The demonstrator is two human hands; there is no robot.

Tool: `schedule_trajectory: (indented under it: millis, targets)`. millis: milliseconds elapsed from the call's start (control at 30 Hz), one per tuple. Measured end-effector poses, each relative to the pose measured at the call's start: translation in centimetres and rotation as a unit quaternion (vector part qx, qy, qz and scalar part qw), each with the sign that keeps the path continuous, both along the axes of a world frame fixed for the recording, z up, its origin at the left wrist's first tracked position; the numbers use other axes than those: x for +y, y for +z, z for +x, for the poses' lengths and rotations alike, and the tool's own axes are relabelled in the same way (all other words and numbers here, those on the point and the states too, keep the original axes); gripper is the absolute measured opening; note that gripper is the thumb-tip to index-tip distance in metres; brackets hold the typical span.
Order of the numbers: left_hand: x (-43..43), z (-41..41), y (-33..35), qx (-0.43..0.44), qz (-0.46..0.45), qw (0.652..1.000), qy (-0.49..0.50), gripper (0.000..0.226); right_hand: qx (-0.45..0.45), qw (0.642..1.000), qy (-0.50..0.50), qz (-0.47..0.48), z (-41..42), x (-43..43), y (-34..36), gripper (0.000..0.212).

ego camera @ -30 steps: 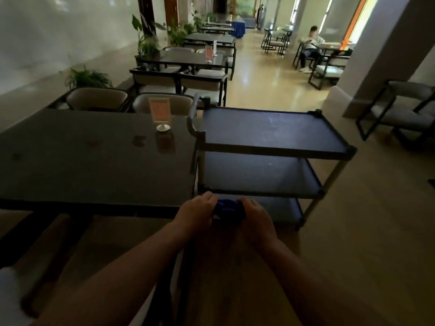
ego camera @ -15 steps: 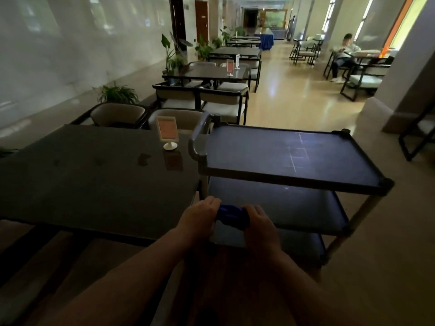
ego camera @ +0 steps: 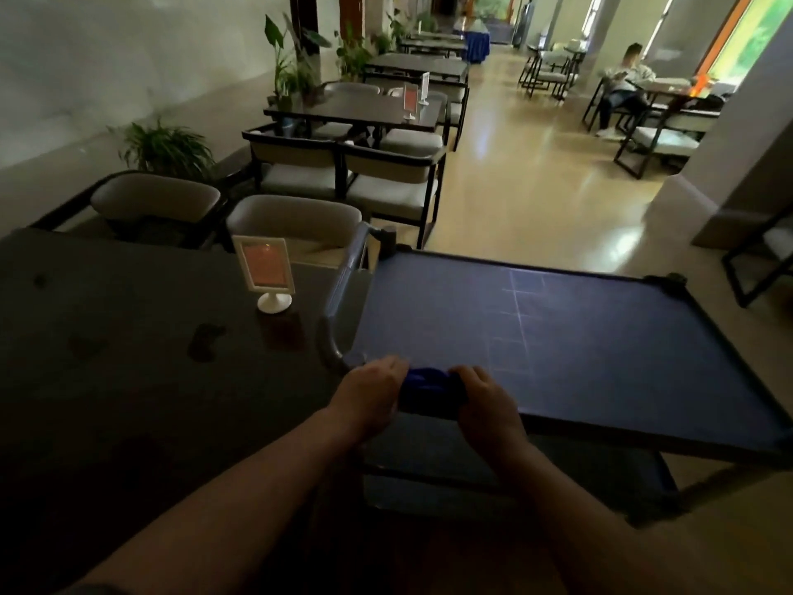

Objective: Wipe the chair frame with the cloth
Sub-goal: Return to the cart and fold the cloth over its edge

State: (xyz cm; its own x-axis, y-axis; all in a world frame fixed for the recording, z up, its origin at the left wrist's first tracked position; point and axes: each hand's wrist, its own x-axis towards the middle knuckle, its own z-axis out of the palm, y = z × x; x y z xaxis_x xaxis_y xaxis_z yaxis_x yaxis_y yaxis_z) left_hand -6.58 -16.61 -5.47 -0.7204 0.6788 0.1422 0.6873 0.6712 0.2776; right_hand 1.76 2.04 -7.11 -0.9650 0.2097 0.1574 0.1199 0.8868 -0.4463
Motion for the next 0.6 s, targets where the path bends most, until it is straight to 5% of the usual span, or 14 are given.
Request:
schedule_trajectory:
  millis: [367, 600]
  targets:
    - [5.3, -6.4, -2.9, -0.05, -0.017, 0.998, -0.016, 0.022, -0.06, 0.997, -0.01, -0.045, -5.8, 4.8, -3.1, 0.029]
    - [6.7, -8.7, -3.8, -0.038, -0.106, 0.994, -0.013, 0.027, -0.088, 0.994, -0.006, -0.059, -8.4, 6.1, -4.5, 0.033]
